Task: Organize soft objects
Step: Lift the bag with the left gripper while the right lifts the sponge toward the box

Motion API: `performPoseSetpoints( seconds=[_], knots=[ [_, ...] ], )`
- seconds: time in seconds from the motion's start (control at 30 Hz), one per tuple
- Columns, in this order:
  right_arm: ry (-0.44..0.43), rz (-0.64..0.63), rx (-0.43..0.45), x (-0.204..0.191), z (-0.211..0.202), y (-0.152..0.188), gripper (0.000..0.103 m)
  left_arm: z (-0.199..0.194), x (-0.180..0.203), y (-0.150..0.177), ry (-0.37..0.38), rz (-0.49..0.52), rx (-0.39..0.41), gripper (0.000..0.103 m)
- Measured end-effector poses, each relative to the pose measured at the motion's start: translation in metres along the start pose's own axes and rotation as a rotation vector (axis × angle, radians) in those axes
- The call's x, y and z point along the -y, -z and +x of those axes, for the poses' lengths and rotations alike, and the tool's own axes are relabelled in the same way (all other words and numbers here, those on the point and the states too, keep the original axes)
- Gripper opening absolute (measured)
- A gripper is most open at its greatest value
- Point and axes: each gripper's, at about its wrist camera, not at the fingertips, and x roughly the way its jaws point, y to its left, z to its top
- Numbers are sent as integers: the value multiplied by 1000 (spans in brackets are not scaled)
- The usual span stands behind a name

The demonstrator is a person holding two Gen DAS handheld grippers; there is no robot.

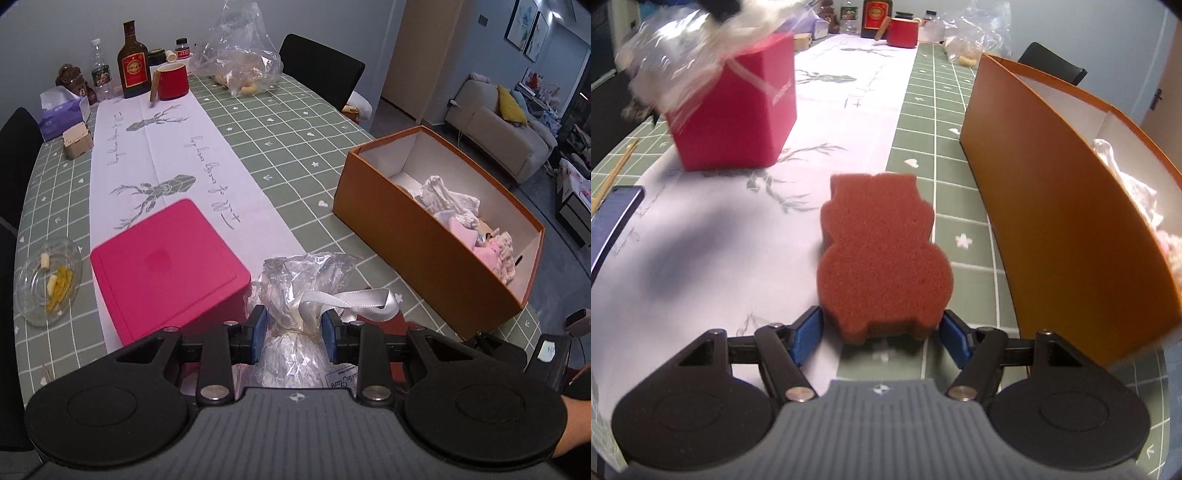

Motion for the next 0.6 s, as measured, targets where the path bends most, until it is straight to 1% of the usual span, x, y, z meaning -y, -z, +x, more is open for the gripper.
performPoseSetpoints(
  seconds=[0.03, 0.07, 0.17, 0.27, 0.3, 0.43, 0.6],
  knots=[
    [-5, -17, -9, -1, -2, 4, 88, -2, -2, 8, 9, -7, 1, 36],
    [-11, -33, -19, -2, -1, 4, 93, -2, -4, 13, 19, -16, 6, 36],
    [9, -50, 8, -1, -3, 4, 94, -4, -10, 26, 39, -38, 26, 36],
    [37, -27, 38, 1, 2, -2, 95, -3, -11, 30, 12, -4, 35, 36],
    [44, -14, 44, 2, 5, -6, 95, -3, -11, 30, 19, -4, 35, 36],
    [38, 45, 46, 5, 16, -20, 95, -6, -15, 33, 56, -27, 52, 36],
    [45, 53, 44, 5, 27, -30, 95, 1, -15, 42, 67, -28, 32, 36]
  ],
)
